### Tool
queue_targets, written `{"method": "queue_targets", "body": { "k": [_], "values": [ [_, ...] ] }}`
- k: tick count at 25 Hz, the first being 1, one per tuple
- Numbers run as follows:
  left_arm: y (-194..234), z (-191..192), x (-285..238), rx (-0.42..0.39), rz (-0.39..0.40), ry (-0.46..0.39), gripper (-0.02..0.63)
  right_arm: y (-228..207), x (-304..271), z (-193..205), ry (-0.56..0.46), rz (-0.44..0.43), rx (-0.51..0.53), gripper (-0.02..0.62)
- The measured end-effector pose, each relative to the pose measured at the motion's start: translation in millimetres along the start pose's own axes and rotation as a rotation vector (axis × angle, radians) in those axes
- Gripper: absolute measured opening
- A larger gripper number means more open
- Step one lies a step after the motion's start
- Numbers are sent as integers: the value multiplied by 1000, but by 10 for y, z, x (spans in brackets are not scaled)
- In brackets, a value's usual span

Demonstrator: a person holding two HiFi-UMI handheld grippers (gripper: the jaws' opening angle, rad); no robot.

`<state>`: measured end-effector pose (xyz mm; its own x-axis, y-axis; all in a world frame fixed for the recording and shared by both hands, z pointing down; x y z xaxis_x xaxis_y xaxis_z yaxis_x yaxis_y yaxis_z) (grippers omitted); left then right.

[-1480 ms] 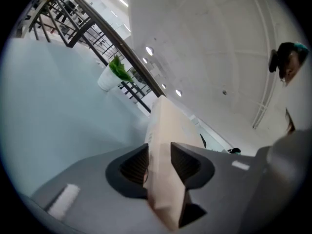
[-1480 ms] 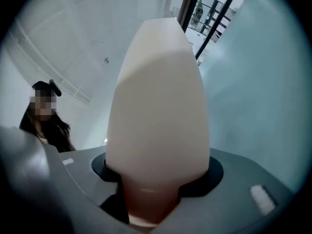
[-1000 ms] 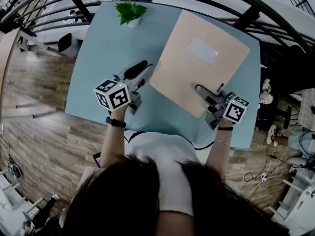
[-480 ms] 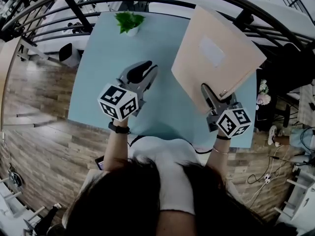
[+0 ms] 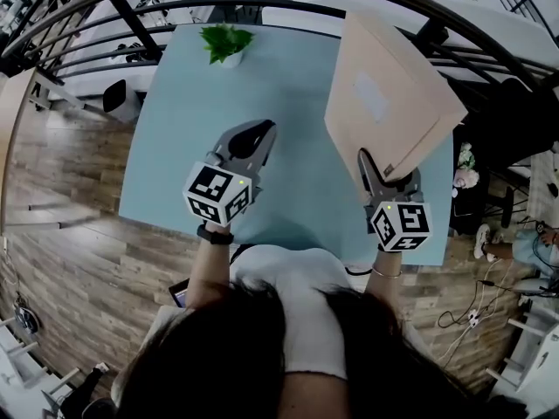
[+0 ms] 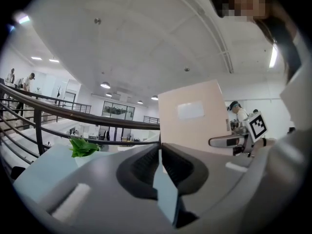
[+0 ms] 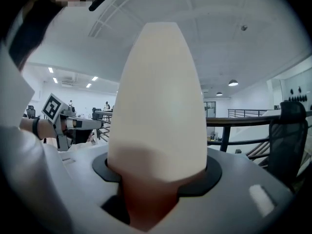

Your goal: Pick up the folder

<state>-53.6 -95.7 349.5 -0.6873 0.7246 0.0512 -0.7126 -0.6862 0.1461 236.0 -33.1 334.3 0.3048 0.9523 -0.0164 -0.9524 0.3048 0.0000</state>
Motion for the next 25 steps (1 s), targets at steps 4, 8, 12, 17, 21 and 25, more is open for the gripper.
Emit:
{"method": "queue_targets", "body": {
  "k": [4, 8, 12, 17, 21, 25],
  "values": [
    [29, 54, -13, -60, -52, -11, 58, -28, -45, 91, 22, 2, 12, 279],
    [32, 41, 15, -97, -83, -16, 57, -26, -31, 126, 27, 17, 12, 276],
    [33, 59, -10, -97, -83, -4, 57, -55, -54, 147, 27, 26, 9, 275],
    [33, 92, -38, -89, -82, 10, 57, -57, -76, 166, 32, 17, 0, 273],
    [48, 108, -49, -85, -77, 13, 57, -40, -99, 187, 36, 12, 1, 273],
    [64, 115, -54, -84, -76, 21, 57, -30, -126, 206, 49, -1, 0, 273]
  ]
}}
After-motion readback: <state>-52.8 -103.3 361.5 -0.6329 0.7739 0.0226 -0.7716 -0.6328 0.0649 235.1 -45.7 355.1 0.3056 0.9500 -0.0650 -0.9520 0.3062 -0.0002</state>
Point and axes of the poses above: the fingertips, and each gripper's own axes: x backward along the fingers, y to its left, z out of its underside, the point moved 8 cm from there along x, backward along the fingers, and after that the axes turned 10 degrees about -y, right-handed, at the moved point
